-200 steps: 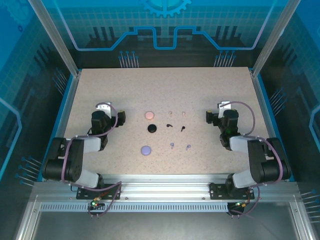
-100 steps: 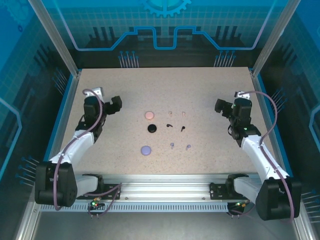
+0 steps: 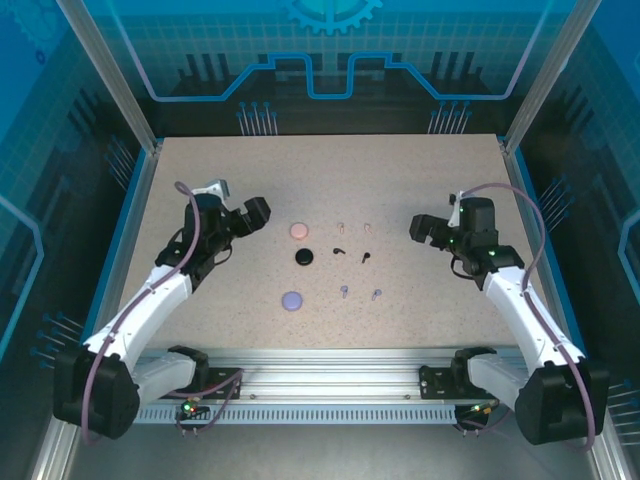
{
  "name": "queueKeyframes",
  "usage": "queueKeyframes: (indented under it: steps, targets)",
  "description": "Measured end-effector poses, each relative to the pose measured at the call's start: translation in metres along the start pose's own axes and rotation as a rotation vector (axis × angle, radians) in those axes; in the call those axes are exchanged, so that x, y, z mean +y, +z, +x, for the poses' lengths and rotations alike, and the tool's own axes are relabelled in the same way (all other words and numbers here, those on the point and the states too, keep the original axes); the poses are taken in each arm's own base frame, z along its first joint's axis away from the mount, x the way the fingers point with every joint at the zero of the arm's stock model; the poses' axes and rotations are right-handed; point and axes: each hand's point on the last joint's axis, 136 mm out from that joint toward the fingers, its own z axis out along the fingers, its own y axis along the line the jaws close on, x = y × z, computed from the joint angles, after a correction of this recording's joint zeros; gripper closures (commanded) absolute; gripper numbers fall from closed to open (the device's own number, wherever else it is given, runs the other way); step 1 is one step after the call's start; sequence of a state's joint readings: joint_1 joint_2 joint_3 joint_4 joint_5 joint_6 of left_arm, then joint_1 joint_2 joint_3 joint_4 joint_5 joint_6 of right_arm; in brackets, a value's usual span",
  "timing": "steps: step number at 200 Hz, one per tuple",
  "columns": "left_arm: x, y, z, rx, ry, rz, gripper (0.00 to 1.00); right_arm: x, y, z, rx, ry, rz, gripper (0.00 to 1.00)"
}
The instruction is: Insert wireless bluetooth earbuds into charging case
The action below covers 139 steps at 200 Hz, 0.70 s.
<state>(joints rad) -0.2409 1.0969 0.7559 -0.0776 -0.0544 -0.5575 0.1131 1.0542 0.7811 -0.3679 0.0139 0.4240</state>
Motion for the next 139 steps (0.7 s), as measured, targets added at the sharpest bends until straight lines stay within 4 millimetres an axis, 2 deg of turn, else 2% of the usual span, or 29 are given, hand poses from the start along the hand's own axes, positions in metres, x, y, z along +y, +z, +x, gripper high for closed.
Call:
queueKeyframes:
  steps: [22, 59, 104, 126, 139]
  targets:
    - [-0.007, 0.001, 0.017, 0.039, -0.022, 0.017, 0.01, 0.014, 0.0, 0.014, 0.048, 0.0, -0.034, 0.0]
    - [-0.004, 0.002, 0.034, 0.088, -0.042, 0.003, 0.01, 0.047, 0.006, 0.039, 0.138, -0.07, -0.045, 0.0]
    - [0.009, 0.013, 0.052, 0.16, -0.049, -0.052, 0.01, 0.089, 0.027, 0.066, 0.244, -0.19, 0.018, 0.0]
    - [0.018, 0.018, 0.065, 0.213, -0.049, -0.089, 0.01, 0.107, 0.041, 0.086, 0.318, -0.246, 0.066, 0.0]
    - [0.022, 0.02, 0.07, 0.235, -0.049, -0.109, 0.01, 0.124, 0.047, 0.099, 0.36, -0.283, 0.085, 0.03]
